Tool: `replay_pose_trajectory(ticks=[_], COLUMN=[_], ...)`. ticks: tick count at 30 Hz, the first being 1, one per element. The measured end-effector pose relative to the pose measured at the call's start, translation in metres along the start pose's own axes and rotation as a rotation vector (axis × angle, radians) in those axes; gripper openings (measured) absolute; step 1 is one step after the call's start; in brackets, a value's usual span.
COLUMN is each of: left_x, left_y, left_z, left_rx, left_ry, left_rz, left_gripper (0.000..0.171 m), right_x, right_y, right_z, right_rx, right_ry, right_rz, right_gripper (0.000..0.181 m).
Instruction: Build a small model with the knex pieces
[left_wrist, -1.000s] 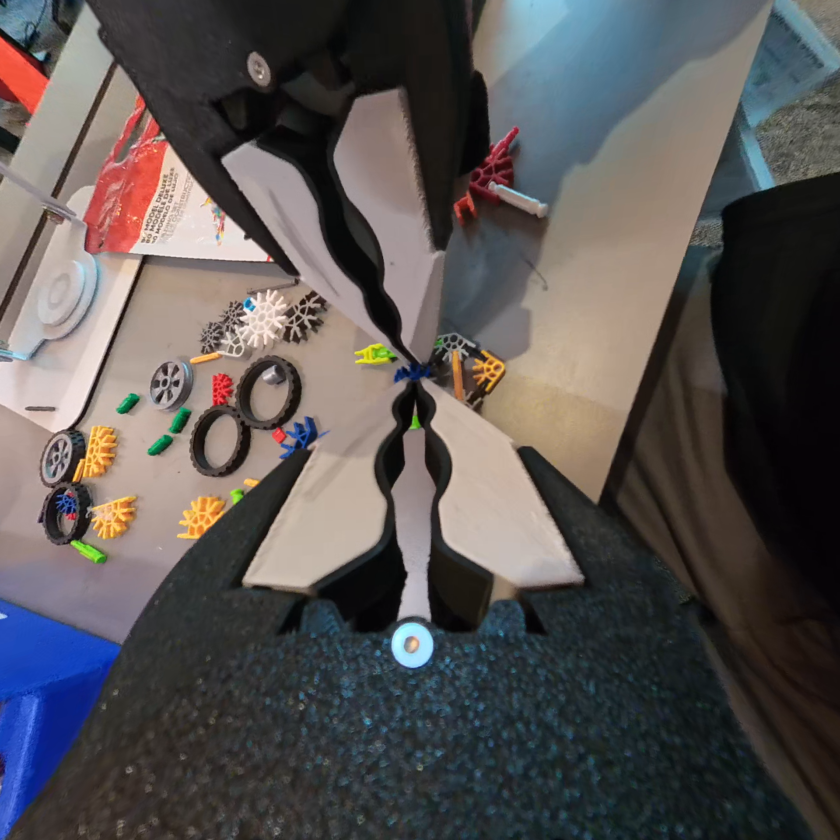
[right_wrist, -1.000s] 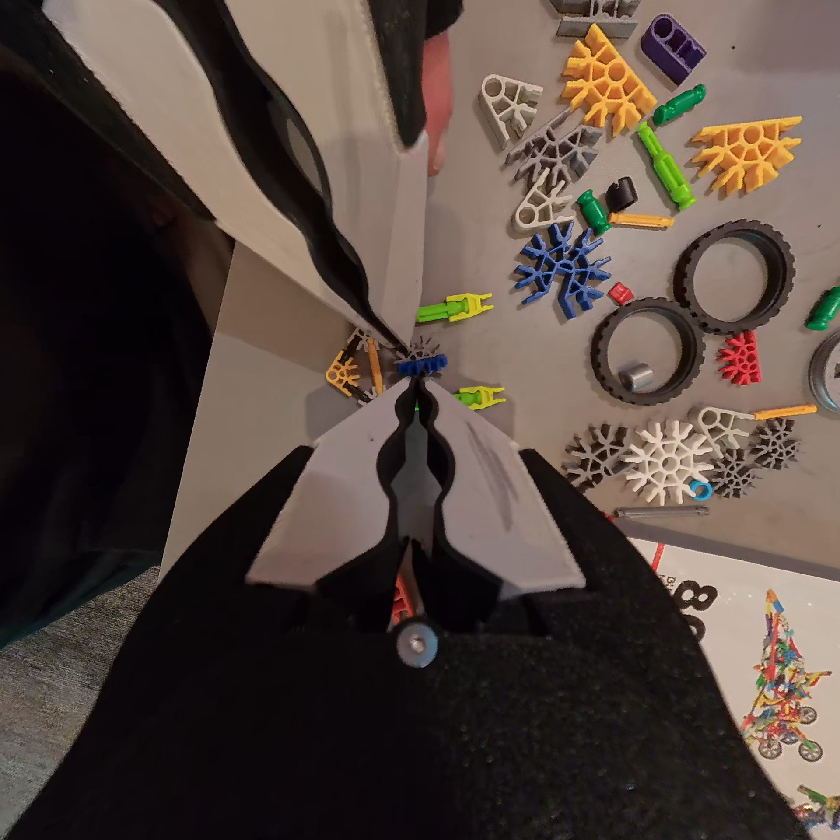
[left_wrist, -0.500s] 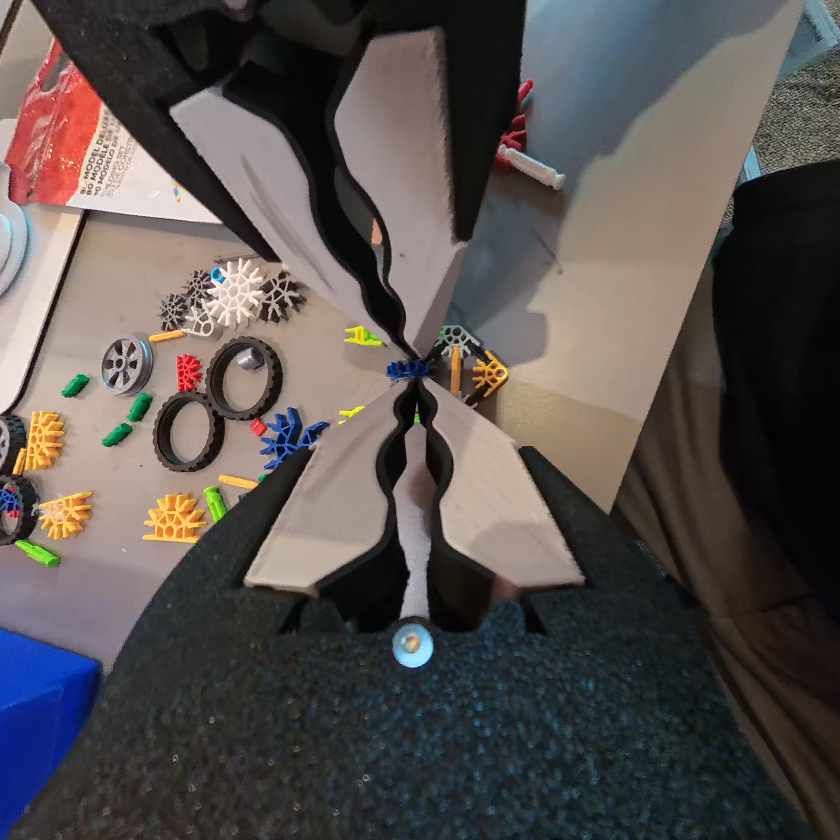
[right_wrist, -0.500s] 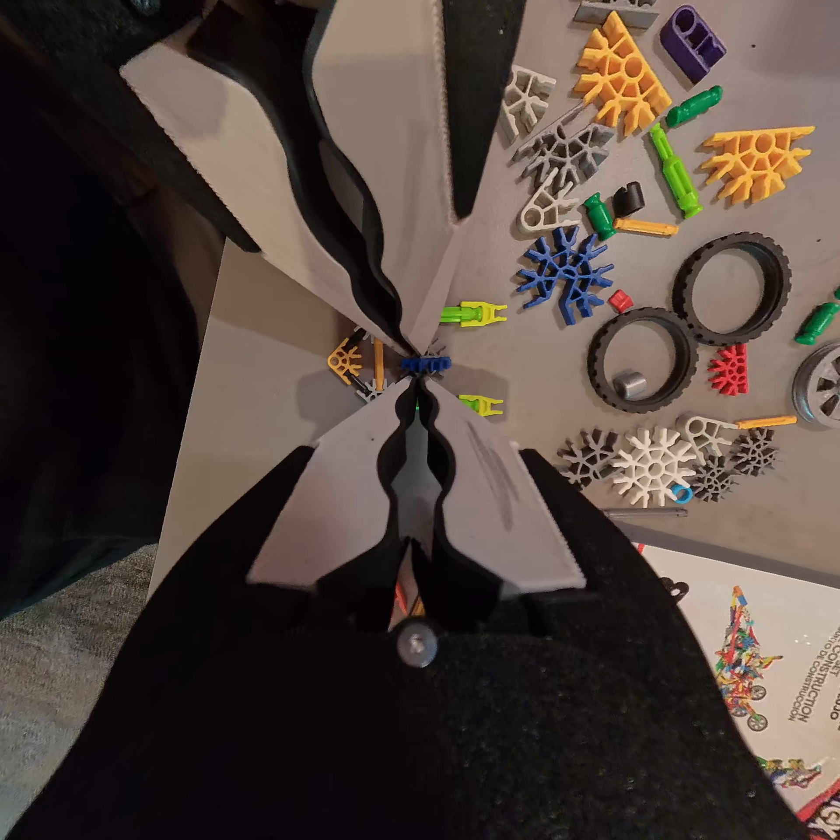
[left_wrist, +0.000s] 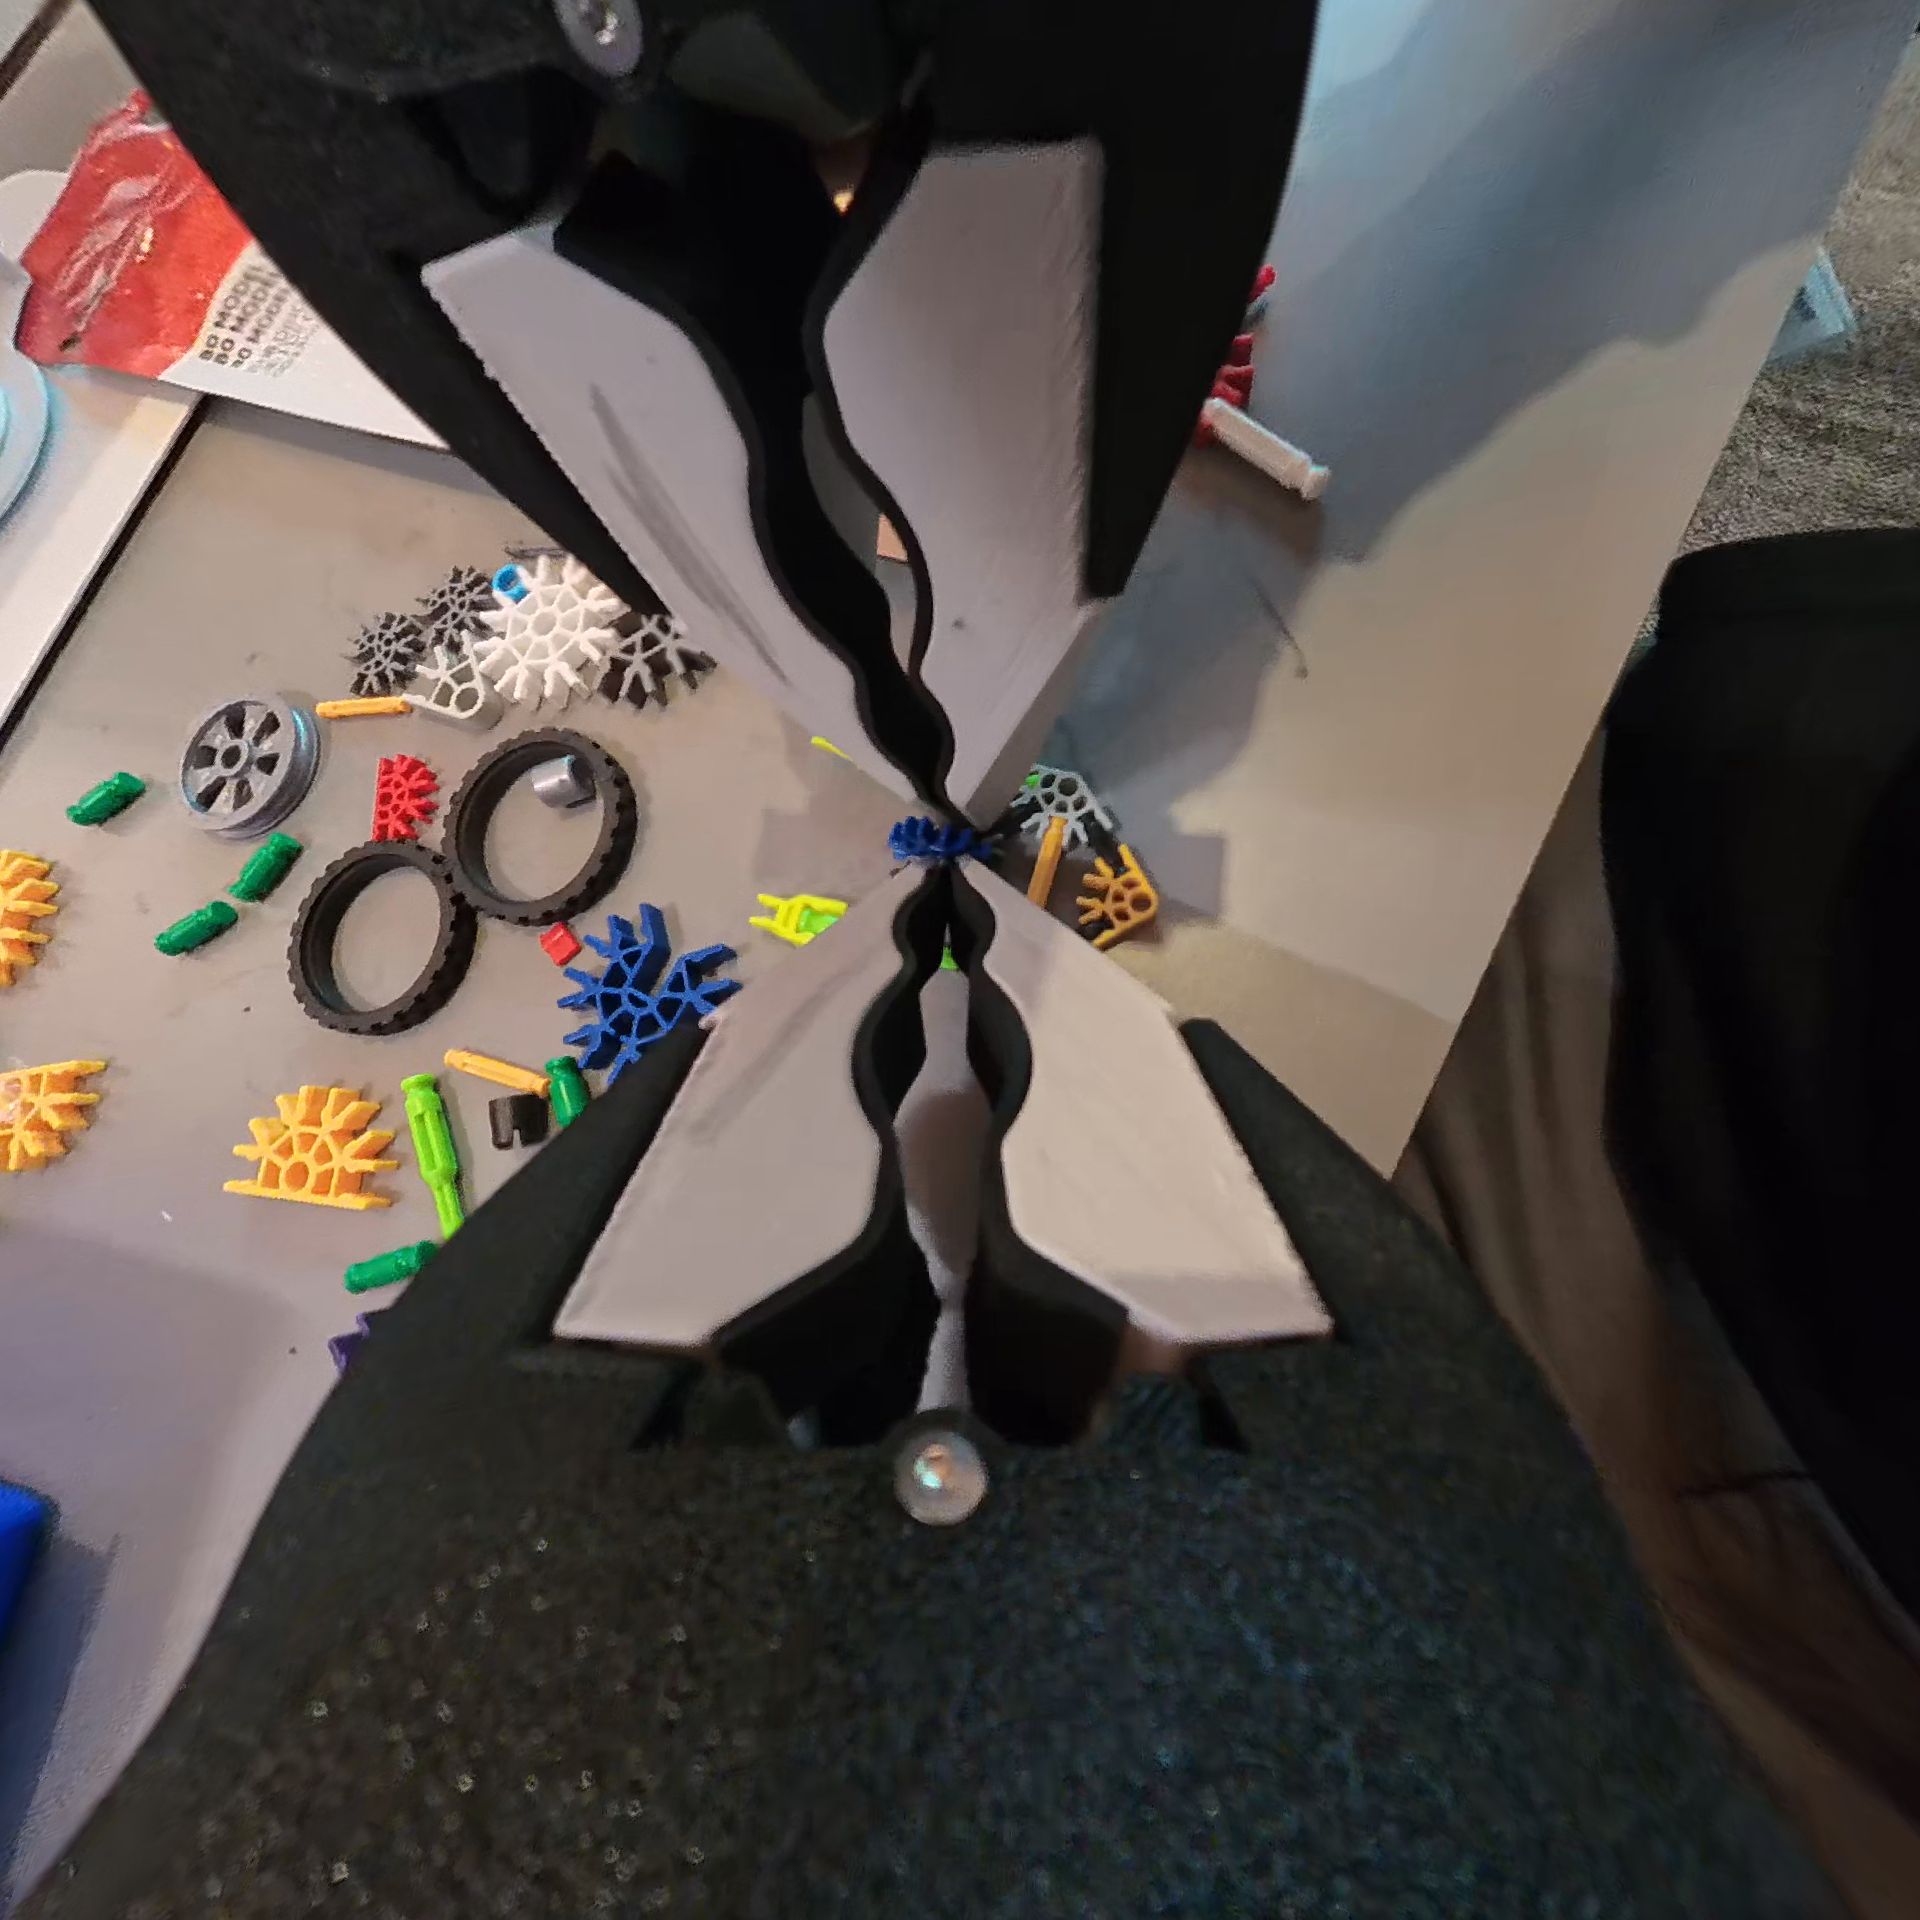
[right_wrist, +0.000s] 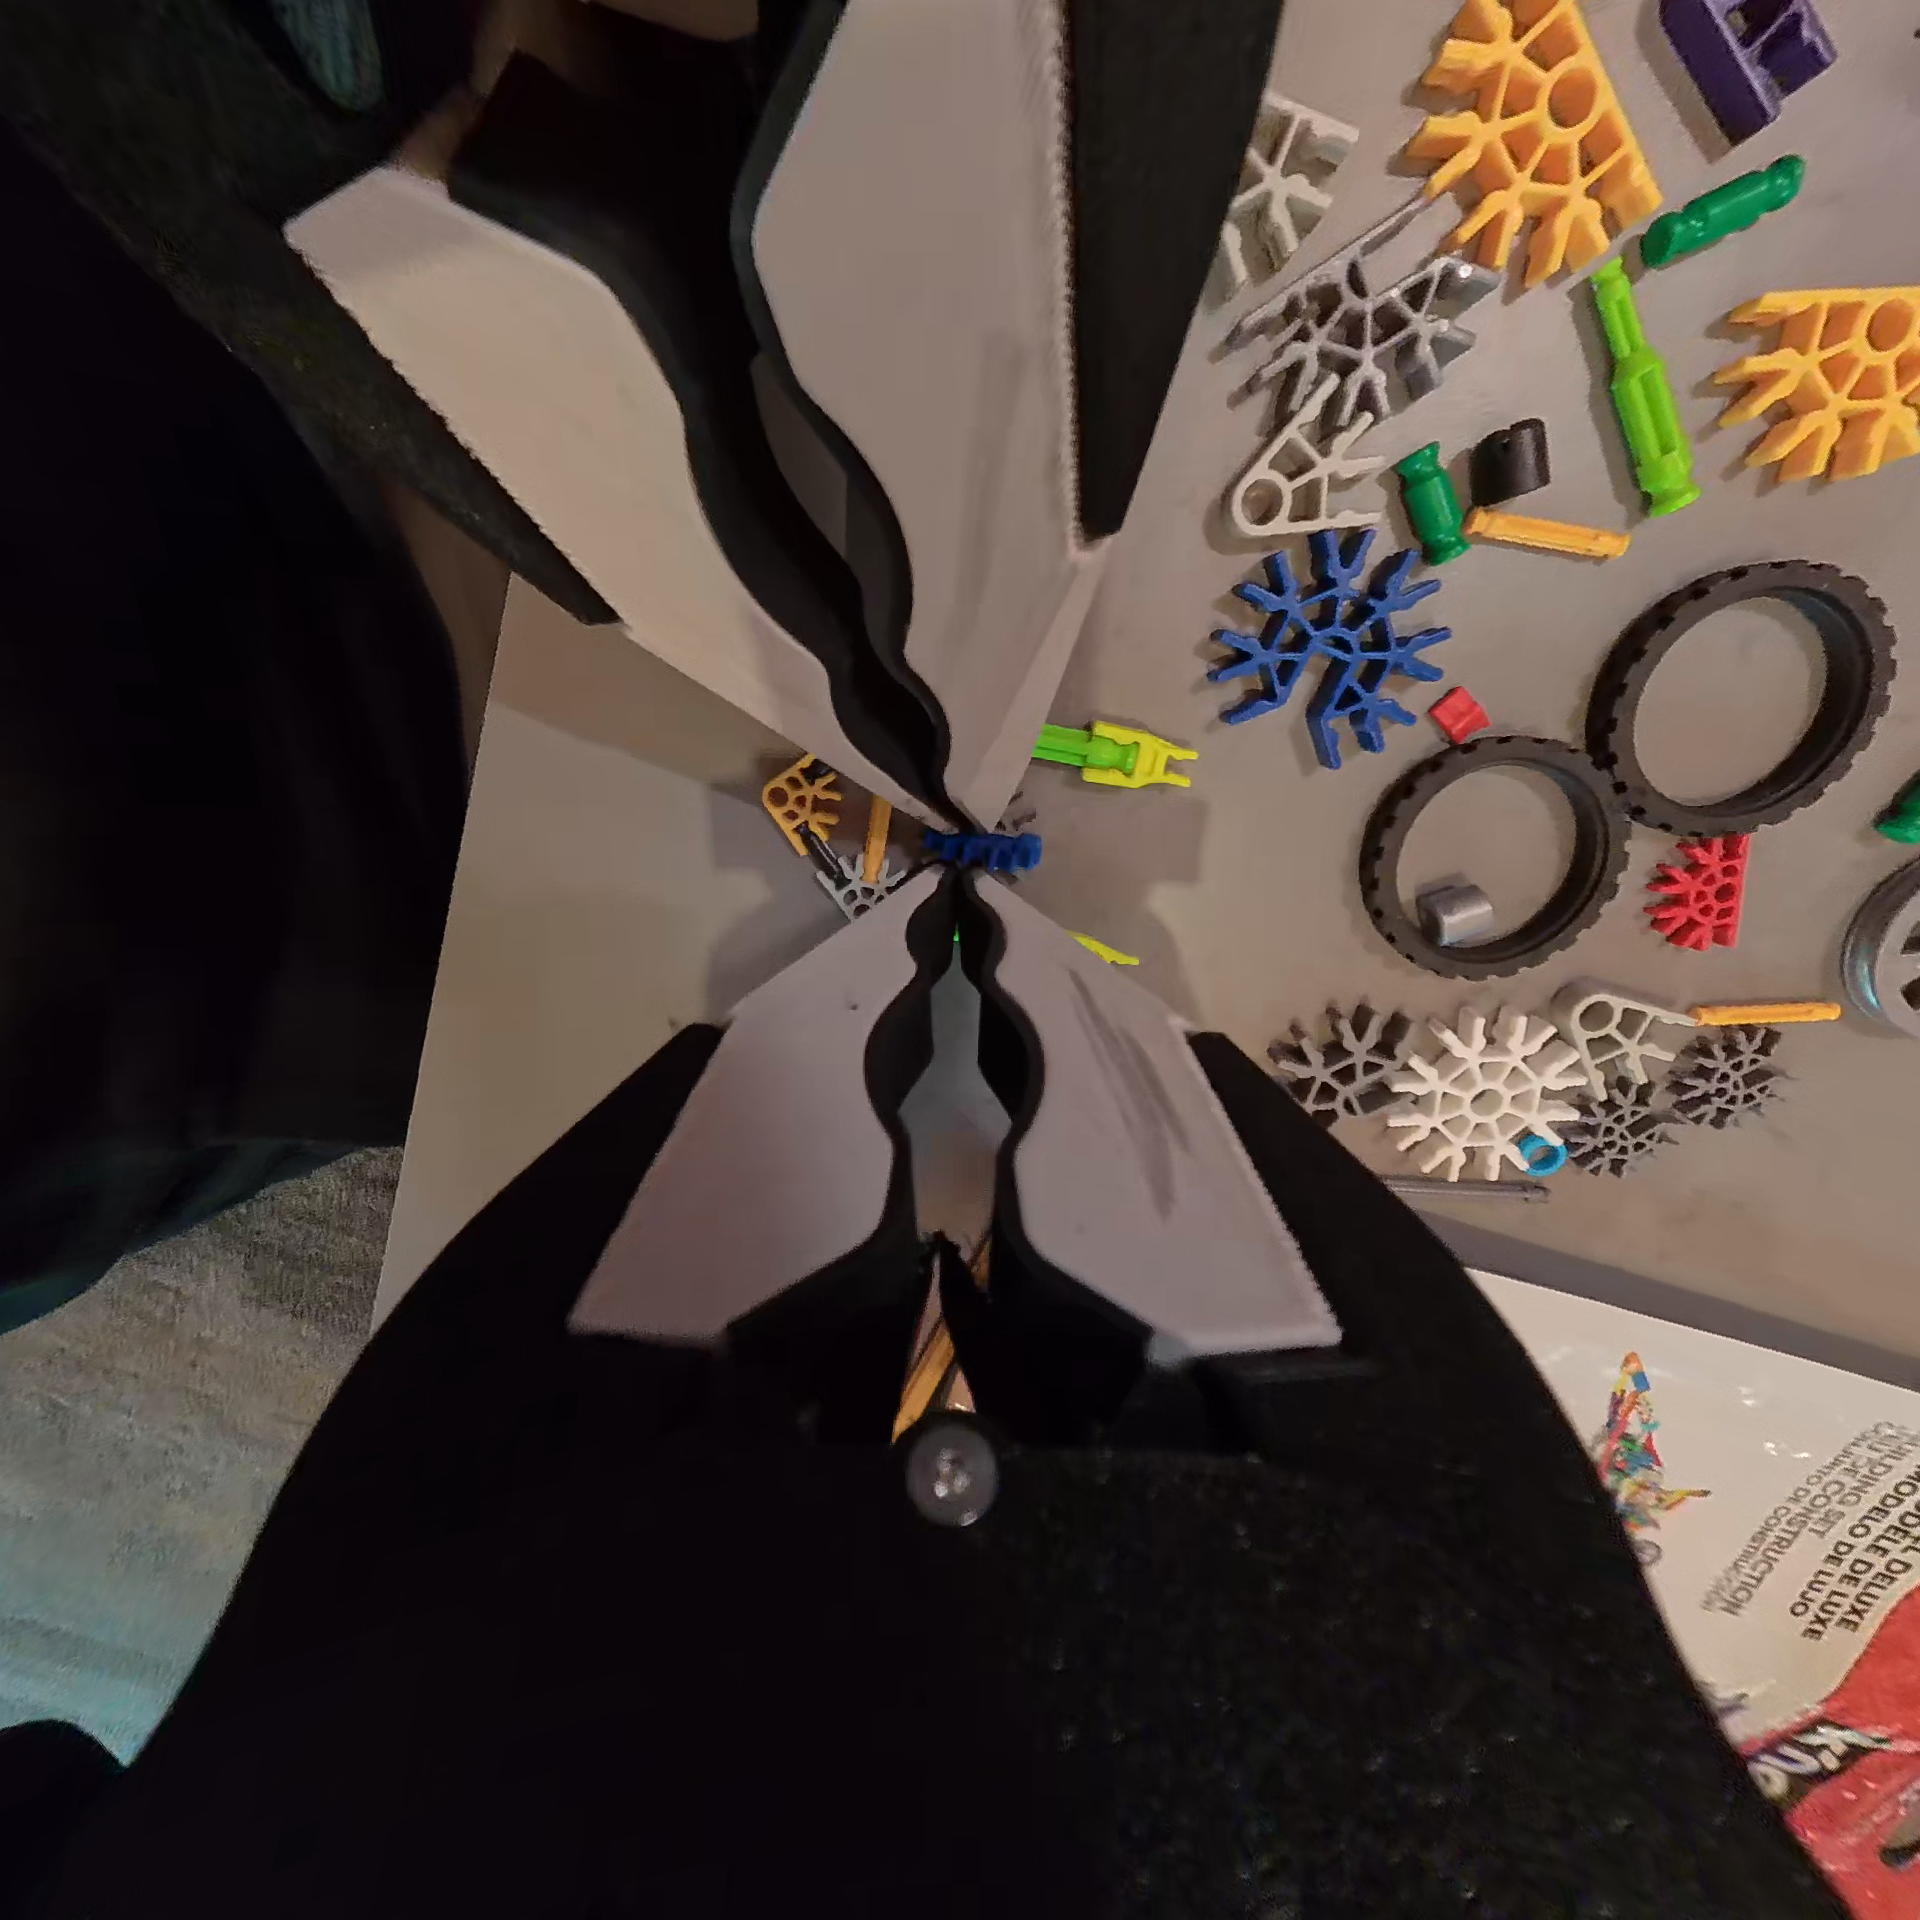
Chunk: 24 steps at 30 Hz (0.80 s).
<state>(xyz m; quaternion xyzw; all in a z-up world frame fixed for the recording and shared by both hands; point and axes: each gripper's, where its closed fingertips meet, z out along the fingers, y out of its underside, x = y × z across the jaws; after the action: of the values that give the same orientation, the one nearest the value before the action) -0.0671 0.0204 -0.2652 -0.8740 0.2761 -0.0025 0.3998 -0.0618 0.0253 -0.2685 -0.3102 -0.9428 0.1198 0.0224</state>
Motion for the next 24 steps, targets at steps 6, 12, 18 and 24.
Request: replay_pose_trajectory(ticks=[6, 12, 18, 24], left_x=[-0.0004, -0.0006, -0.0015, -0.0011], left_y=[0.0001, 0.0005, 0.0014, 0.0024], left_z=[0.0002, 0.0003, 0.0002, 0.0002], left_rx=[0.007, 0.003, -0.004, -0.010], left_ry=[-0.024, -0.021, -0.028, -0.021], left_rz=[-0.011, -0.038, -0.043, -0.074], left_gripper=[0.000, 0.000, 0.000, 0.000], right_x=[0.0001, 0.0004, -0.0001, 0.0002], right_y=[-0.0002, -0.0007, -0.0010, -0.0014], right_z=[0.0003, 0.0005, -0.0023, -0.0017], right_rx=[-0.048, -0.022, 0.139, 0.133], right_ry=[-0.004, -0.007, -0.013, 0.009], right_rz=[-0.019, 0.001, 0.041, 0.026], right_gripper=[0.000, 0.000, 0.000, 0.000])
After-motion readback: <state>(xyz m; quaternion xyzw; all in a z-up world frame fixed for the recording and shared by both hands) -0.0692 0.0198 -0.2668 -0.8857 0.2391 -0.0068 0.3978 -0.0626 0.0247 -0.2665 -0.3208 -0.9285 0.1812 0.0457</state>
